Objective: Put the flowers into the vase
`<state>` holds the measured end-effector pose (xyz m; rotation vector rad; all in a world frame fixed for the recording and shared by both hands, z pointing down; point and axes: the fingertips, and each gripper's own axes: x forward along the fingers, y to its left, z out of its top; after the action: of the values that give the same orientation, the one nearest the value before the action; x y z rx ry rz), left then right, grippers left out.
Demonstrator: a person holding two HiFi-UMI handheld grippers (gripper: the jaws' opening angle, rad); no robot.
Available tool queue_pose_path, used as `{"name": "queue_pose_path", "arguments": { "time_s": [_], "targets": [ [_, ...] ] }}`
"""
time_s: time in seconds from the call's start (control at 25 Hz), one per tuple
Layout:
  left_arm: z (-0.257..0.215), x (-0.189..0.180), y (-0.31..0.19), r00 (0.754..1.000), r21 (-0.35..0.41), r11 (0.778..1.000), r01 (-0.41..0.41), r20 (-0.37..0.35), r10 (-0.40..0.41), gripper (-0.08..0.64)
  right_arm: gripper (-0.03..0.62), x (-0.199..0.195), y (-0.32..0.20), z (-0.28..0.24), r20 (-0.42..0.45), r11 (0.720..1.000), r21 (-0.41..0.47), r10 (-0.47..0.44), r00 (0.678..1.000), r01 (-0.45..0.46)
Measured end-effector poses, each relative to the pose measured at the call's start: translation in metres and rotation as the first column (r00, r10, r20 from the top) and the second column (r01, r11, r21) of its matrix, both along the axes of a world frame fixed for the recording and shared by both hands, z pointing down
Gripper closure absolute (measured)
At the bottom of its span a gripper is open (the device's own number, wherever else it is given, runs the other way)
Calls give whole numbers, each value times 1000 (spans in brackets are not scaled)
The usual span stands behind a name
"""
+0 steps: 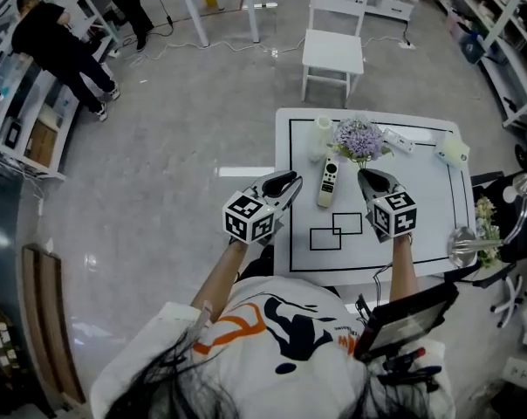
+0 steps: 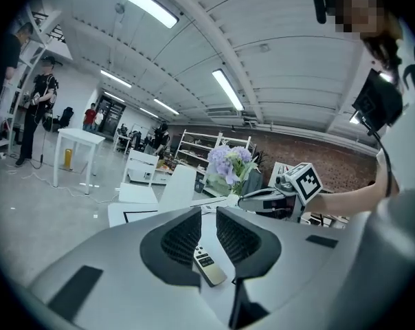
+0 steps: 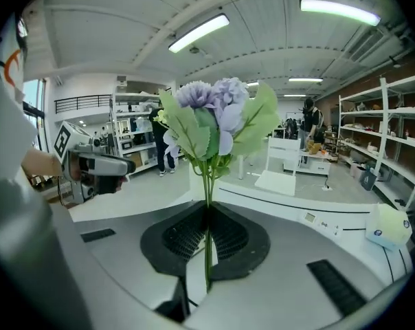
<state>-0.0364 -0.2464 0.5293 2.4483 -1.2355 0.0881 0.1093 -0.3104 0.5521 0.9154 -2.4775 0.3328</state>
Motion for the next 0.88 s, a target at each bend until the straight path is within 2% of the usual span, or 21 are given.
{"name": "queue_pose_path", "arguments": {
  "time_s": [0.24,0.48,0.72,0.88],
  "targets": [
    [-4,-4,-37,995,36,995,-98,30,97,446,569,-18,-30,-39,119,995,30,90,989,-94],
    [-4,5,-73,979,54,980,-193,84,188,336,569,-37,-57,-67,167,986,82,132,977,-147],
    [-7,10,-105,965,59,968,-245,112,238,324,569,-54,-76,-88,231,974,109,169,958,-198],
    [-7,18,-120,948,65,956,-287,163,273,321,569,-59,-84,-99,255,967,120,188,948,-224]
  ]
}}
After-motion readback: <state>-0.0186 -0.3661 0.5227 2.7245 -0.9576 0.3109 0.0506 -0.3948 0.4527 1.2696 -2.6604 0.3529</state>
